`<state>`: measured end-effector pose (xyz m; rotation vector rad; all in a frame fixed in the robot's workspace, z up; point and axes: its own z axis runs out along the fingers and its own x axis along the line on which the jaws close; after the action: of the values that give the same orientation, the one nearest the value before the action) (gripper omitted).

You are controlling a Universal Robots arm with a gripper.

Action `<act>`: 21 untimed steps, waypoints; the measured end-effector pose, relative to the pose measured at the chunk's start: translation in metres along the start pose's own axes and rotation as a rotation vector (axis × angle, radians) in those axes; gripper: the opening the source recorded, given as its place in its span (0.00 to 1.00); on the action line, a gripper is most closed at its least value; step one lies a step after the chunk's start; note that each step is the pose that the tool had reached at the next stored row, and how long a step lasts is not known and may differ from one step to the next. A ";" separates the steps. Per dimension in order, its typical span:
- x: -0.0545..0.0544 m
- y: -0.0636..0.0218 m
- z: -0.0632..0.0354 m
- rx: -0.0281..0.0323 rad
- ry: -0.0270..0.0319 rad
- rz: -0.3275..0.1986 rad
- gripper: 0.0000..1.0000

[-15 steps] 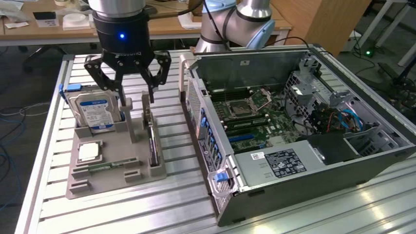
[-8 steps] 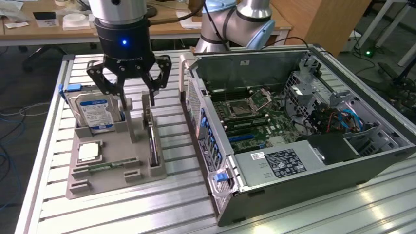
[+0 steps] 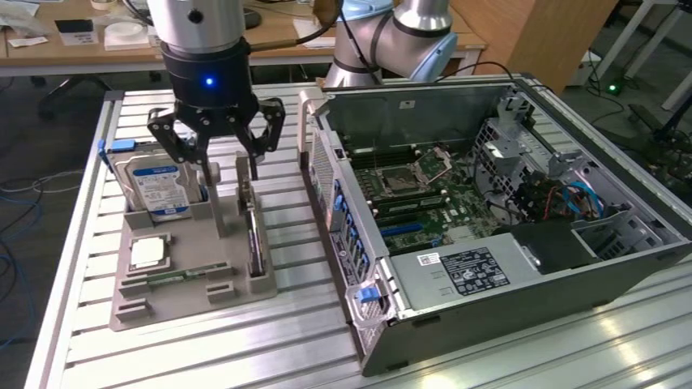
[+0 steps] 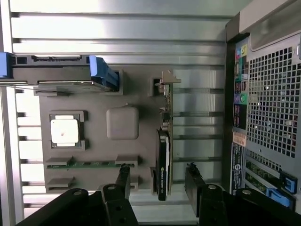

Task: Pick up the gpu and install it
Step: 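Pick up the gpu and move the gpu toward the slot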

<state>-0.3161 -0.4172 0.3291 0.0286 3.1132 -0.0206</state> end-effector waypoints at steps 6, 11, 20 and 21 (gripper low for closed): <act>0.000 0.0000 0.0101 0.0028 -0.0004 0.000 0.59; -0.004 0.0001 0.0177 0.0037 -0.0004 -0.003 0.59; -0.005 0.0000 0.0308 0.0046 -0.0007 -0.027 0.59; -0.005 -0.0001 0.0323 0.0051 -0.0008 -0.027 0.59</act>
<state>-0.3098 -0.4179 0.2970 -0.0133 3.1127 -0.0292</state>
